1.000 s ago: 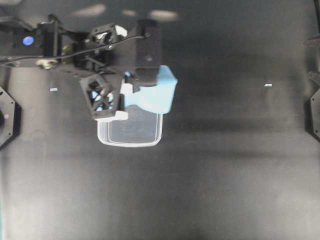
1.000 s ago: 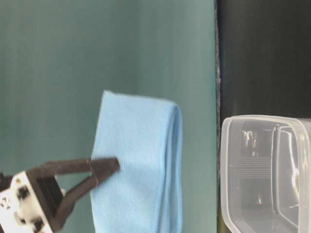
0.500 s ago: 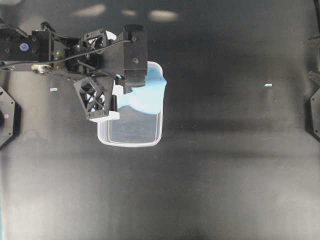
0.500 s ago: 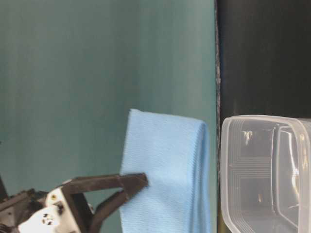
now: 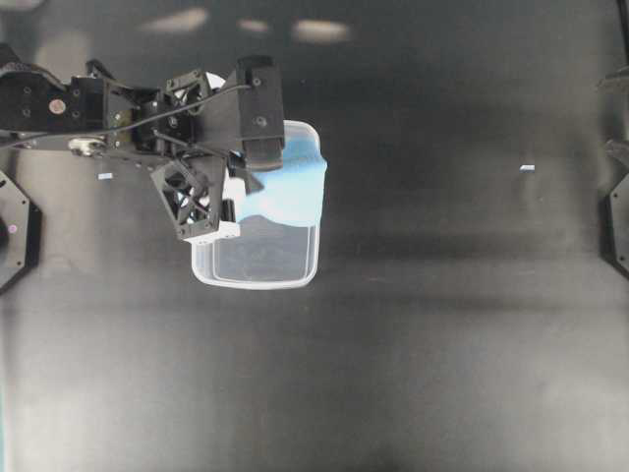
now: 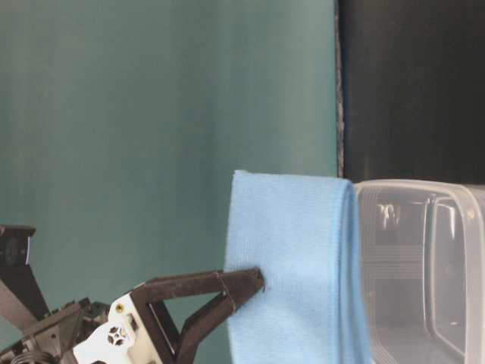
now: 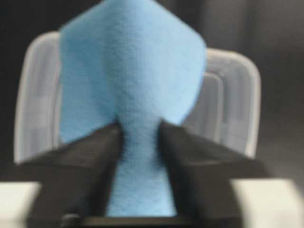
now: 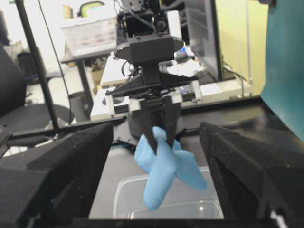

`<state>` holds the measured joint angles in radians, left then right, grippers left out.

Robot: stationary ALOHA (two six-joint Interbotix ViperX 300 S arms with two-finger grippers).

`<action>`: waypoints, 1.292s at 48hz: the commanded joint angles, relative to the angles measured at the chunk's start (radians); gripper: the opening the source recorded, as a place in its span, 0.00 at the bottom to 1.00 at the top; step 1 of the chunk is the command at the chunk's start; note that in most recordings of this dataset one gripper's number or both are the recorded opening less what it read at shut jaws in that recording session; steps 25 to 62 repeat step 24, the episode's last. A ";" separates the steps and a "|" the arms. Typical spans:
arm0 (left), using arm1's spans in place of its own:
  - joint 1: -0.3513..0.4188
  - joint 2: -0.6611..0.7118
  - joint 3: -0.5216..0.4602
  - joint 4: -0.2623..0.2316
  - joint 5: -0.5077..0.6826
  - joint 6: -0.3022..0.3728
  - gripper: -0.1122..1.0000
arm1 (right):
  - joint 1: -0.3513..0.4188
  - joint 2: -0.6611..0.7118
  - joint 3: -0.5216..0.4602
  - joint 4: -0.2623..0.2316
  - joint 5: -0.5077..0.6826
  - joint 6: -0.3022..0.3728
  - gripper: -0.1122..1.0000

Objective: Place the blue towel into the container with the left arm.

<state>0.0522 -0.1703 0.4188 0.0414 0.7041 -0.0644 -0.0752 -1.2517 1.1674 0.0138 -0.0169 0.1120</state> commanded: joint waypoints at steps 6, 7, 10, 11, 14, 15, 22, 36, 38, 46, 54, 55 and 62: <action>0.003 0.003 -0.005 0.003 -0.011 0.009 0.76 | -0.002 0.012 -0.017 0.003 -0.011 0.002 0.74; 0.002 0.003 -0.006 0.003 -0.009 0.014 0.80 | -0.002 0.012 -0.017 0.003 -0.011 0.002 0.74; -0.003 0.000 -0.017 0.005 -0.006 0.020 0.89 | -0.002 0.012 -0.017 0.005 -0.011 0.003 0.74; -0.003 0.000 -0.021 0.005 -0.006 0.020 0.91 | -0.002 0.012 -0.017 0.003 -0.011 0.002 0.74; -0.009 -0.011 -0.043 0.003 0.000 0.020 0.91 | -0.002 0.012 -0.015 0.003 -0.011 0.003 0.74; -0.011 -0.018 -0.049 0.003 0.000 0.020 0.90 | -0.002 0.012 -0.017 0.003 -0.011 0.003 0.74; -0.012 -0.103 -0.060 0.003 -0.005 0.006 0.90 | -0.002 0.012 -0.017 0.003 -0.011 0.003 0.74; -0.014 -0.137 -0.057 0.003 -0.009 0.006 0.90 | -0.002 0.014 -0.017 0.003 -0.011 0.003 0.74; -0.014 -0.137 -0.057 0.003 -0.009 0.006 0.90 | -0.002 0.014 -0.017 0.003 -0.011 0.003 0.74; -0.014 -0.137 -0.057 0.003 -0.009 0.006 0.90 | -0.002 0.014 -0.017 0.003 -0.011 0.003 0.74; -0.014 -0.137 -0.057 0.003 -0.009 0.006 0.90 | -0.002 0.014 -0.017 0.003 -0.011 0.003 0.74; -0.014 -0.137 -0.057 0.003 -0.009 0.006 0.90 | -0.002 0.014 -0.017 0.003 -0.011 0.003 0.74; -0.014 -0.137 -0.057 0.003 -0.009 0.006 0.90 | -0.002 0.014 -0.017 0.003 -0.011 0.003 0.74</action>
